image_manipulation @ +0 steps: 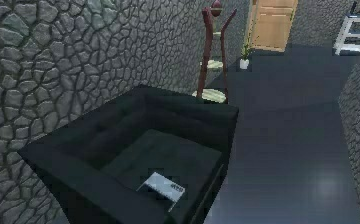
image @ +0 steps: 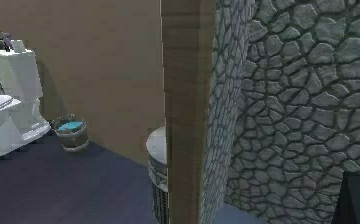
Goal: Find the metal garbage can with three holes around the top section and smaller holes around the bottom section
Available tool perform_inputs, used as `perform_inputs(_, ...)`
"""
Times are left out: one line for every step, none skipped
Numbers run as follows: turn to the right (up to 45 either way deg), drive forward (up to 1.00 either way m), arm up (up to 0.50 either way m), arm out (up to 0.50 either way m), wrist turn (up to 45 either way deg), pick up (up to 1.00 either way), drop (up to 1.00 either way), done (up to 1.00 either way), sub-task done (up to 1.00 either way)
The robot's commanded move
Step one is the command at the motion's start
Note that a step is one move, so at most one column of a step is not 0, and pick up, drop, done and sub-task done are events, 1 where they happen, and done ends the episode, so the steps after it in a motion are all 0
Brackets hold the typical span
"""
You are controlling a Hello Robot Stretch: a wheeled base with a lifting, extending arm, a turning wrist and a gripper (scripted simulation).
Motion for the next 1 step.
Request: perform_inputs(0.0, 0.00, 0.00, 0.00, 0.0, 0.00, 0.00, 1.00, 0.00)
